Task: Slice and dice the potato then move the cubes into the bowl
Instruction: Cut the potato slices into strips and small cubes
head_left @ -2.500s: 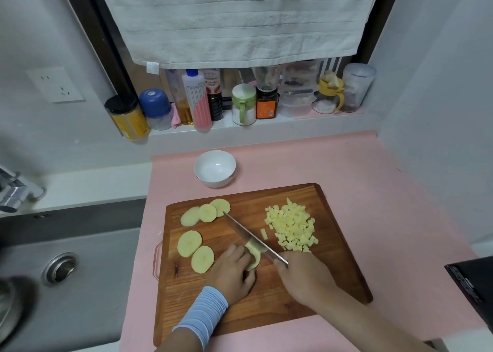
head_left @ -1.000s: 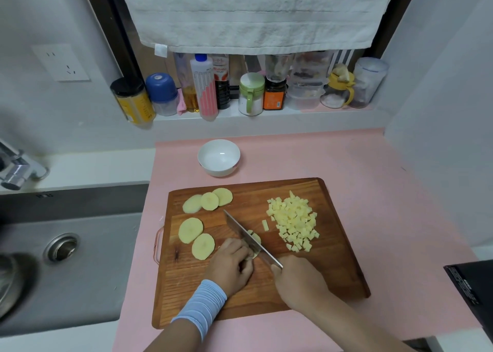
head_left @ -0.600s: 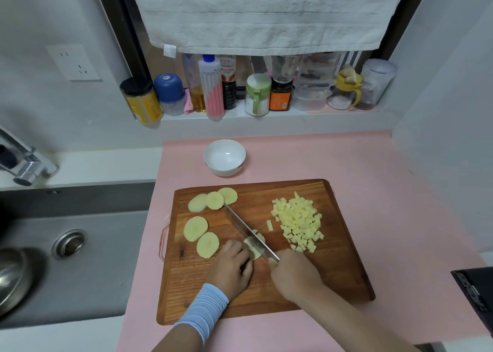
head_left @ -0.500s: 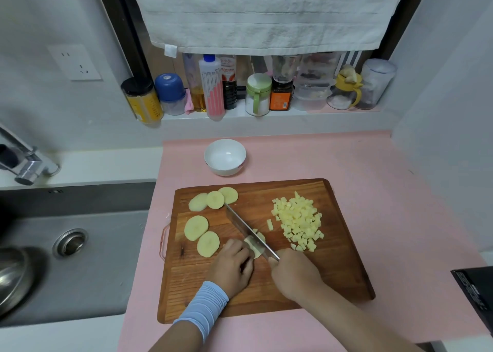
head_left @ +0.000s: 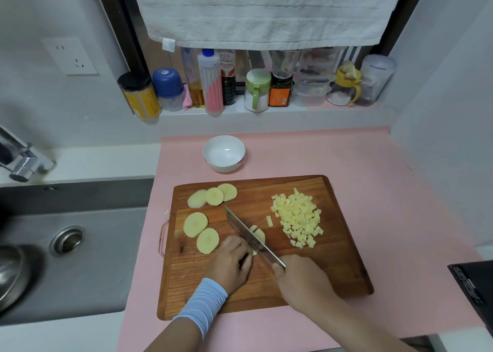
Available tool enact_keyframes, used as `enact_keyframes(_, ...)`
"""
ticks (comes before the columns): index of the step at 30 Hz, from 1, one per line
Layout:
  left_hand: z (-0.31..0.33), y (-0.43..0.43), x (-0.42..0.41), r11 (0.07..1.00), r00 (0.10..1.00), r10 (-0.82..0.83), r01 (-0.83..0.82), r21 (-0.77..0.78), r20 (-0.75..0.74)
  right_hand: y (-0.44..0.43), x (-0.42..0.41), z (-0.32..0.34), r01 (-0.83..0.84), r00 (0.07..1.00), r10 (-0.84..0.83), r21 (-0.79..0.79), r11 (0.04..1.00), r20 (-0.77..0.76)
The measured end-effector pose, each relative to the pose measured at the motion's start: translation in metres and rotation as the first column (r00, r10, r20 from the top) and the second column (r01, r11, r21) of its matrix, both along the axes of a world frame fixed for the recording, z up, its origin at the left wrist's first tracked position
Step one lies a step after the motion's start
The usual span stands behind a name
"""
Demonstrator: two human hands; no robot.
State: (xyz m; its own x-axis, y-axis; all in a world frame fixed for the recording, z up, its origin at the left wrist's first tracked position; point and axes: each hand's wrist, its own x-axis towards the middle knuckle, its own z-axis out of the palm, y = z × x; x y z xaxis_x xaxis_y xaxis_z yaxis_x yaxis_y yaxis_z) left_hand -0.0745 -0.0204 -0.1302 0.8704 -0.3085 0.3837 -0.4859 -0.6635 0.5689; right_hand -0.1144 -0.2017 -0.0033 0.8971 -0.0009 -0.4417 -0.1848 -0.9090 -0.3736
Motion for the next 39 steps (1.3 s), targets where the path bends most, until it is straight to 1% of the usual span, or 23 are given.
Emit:
enact_keyframes(5, -0.001, 0.000, 0.001, 1.000, 1.000, -0.002, 0.002, -0.011, -0.004, -0.001, 0.000, -0.009, 0.038, 0.998, -0.036, 0.030, 0.999, -0.057)
enact_keyframes(12, -0.004, 0.001, 0.001, 1.000, 1.000, 0.015, -0.015, -0.011, -0.004, 0.013, 0.018, -0.014, 0.059, 0.994, -0.055, 0.040, 0.997, -0.089)
enact_keyframes(16, -0.004, 0.000, 0.001, 1.000, 1.000, 0.019, -0.020, -0.023, -0.014, 0.006, 0.024, -0.015, 0.087, 0.988, -0.074, 0.092, 0.992, -0.132)
enact_keyframes(21, -0.006, 0.002, 0.001, 0.999, 1.000, 0.026, -0.027, -0.035, -0.013, -0.009, 0.026, -0.015, 0.112, 0.988, -0.092, 0.158, 0.981, -0.124)
enact_keyframes(24, -0.006, 0.001, 0.001, 0.999, 0.999, 0.032, -0.032, -0.006, -0.004, -0.025, 0.025, -0.012, 0.129, 0.984, -0.101, 0.197, 0.972, -0.145)
enact_keyframes(26, -0.007, 0.000, -0.001, 0.994, 0.995, 0.096, -0.095, 0.054, -0.004, -0.033, 0.023, -0.011, 0.107, 0.988, -0.083, 0.184, 0.977, -0.132)
enact_keyframes(29, -0.006, -0.004, -0.006, 0.955, 0.955, 0.281, -0.268, 0.130, -0.091, -0.043, 0.025, -0.010, 0.079, 0.994, -0.066, 0.145, 0.986, -0.091)
enact_keyframes(32, 0.001, -0.015, -0.003, 0.909, 0.909, 0.385, -0.344, 0.234, -0.160, -0.050, 0.029, -0.007, 0.082, 0.996, -0.076, 0.147, 0.986, -0.046)
enact_keyframes(35, 0.019, -0.038, 0.013, 0.892, 0.828, 0.446, -0.382, 0.240, -0.340, -0.053, 0.033, 0.000, 0.097, 0.995, -0.100, 0.123, 0.988, 0.019)
enact_keyframes(37, 0.031, -0.057, 0.024, 0.890, 0.789, 0.454, -0.386, 0.241, -0.414, -0.056, 0.038, 0.002, 0.104, 0.991, -0.113, 0.119, 0.987, 0.068)
enact_keyframes(39, 0.041, -0.075, 0.032, 0.895, 0.751, 0.439, -0.413, 0.169, -0.494, -0.060, 0.043, 0.005, 0.108, 0.989, -0.121, 0.133, 0.985, 0.091)
